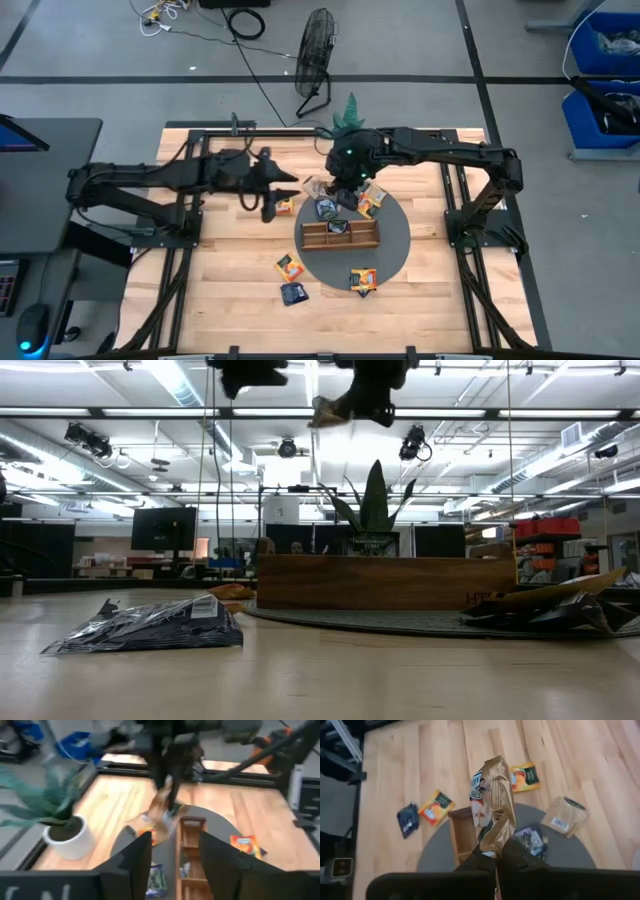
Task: Pick & Place Tea
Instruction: Put the brown tea bag into the left section of the wooden organizer
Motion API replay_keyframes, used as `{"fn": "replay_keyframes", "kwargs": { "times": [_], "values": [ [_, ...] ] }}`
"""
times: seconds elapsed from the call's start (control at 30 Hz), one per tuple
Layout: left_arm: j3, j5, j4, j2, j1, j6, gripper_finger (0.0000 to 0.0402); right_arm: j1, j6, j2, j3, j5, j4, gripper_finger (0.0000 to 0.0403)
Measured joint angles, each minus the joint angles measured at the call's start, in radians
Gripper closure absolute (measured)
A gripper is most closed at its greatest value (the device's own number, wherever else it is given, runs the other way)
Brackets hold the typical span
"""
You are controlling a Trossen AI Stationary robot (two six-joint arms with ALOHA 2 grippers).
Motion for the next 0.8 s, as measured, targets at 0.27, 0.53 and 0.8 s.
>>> {"fn": "replay_keyframes", "kwargs": {
  "times": [0.27,0.53,0.8],
  "values": [
    [0.135,0.093,-0.019,0.183,0.011,0.001,0.0159,0.037,-0.008,0.014,-0.001,0.002,0.045,0.0403],
    [0.149,0.133,-0.016,0.262,0.001,-0.004,0.0146,0.058,-0.009,0.014,-0.001,0.01,0.048,0.0403],
    [0.148,0.125,-0.084,0.254,0.003,-0.026,0.0216,0.076,-0.044,0.014,0.0,0.011,-0.015,0.0403]
  ]
}}
